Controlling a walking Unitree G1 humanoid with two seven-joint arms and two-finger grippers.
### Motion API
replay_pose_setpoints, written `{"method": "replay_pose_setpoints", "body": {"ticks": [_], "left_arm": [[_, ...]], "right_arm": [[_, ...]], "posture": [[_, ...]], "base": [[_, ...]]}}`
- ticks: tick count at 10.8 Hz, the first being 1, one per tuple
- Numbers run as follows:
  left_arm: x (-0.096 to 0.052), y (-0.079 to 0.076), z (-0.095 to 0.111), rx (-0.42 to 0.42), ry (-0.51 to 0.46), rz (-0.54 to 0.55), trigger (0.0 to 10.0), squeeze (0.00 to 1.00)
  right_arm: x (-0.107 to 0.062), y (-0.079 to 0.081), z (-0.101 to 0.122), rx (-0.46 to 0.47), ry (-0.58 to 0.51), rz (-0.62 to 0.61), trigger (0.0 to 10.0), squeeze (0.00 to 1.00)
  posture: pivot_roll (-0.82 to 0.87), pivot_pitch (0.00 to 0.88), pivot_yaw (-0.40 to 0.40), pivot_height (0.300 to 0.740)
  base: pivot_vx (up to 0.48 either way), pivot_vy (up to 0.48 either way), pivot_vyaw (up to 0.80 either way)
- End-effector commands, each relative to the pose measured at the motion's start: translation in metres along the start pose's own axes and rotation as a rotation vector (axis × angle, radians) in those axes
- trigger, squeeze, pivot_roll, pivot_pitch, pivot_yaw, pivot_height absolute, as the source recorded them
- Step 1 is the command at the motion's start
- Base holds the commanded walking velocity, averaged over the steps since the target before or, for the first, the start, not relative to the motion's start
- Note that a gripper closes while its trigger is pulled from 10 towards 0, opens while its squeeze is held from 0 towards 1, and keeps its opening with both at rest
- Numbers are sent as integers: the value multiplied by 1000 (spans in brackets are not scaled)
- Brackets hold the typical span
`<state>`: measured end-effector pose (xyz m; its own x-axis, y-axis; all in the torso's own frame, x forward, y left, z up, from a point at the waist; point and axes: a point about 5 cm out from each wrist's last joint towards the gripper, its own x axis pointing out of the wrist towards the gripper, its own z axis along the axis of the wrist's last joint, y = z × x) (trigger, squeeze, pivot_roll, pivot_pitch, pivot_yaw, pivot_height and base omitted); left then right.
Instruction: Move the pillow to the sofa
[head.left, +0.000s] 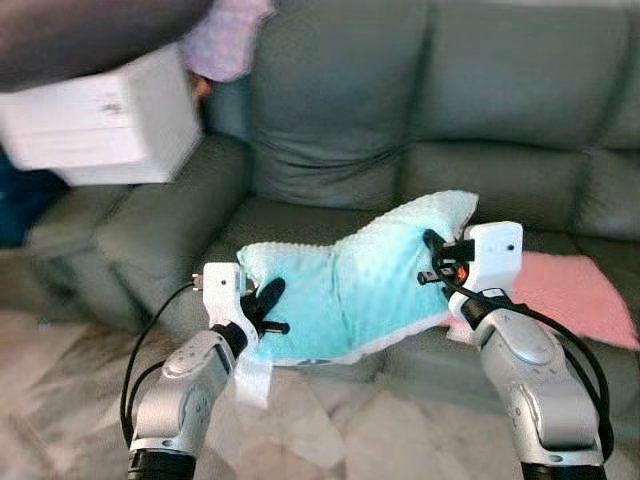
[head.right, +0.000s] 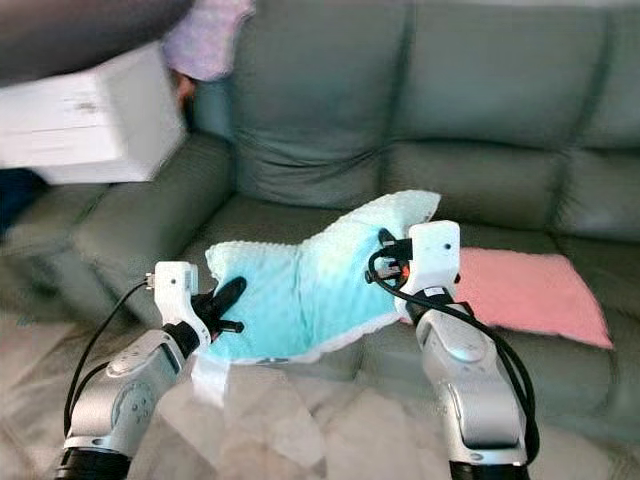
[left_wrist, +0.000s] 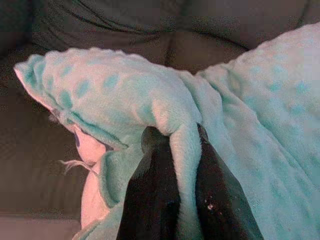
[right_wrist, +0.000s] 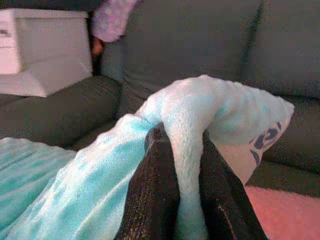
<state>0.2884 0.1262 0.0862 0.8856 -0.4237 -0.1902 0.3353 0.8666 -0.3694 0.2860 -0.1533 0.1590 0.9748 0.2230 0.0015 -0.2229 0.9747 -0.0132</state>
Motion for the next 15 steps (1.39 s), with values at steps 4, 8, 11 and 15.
{"method": "replay_pose_setpoints", "body": {"ticks": [4, 8, 11, 15], "left_arm": [[-5, 3, 2, 17, -2, -1, 10000, 0], [-5, 4, 2, 34, -1, 2, 10000, 0], [-5, 4, 2, 34, -1, 2, 10000, 0], [-5, 4, 2, 34, -1, 2, 10000, 0]], "right_arm": [[2, 8, 5, 3, -31, 26, 10000, 0], [2, 9, 5, 3, -31, 24, 10000, 0], [2, 9, 5, 3, -31, 24, 10000, 0], [2, 9, 5, 3, -31, 24, 10000, 0]], "posture": [[-243, 30, 35, 740], [-245, 30, 37, 740], [-245, 30, 37, 740], [-245, 30, 37, 740]], "base": [[0, 480, 0], [0, 480, 0], [0, 480, 0], [0, 480, 0]]}}
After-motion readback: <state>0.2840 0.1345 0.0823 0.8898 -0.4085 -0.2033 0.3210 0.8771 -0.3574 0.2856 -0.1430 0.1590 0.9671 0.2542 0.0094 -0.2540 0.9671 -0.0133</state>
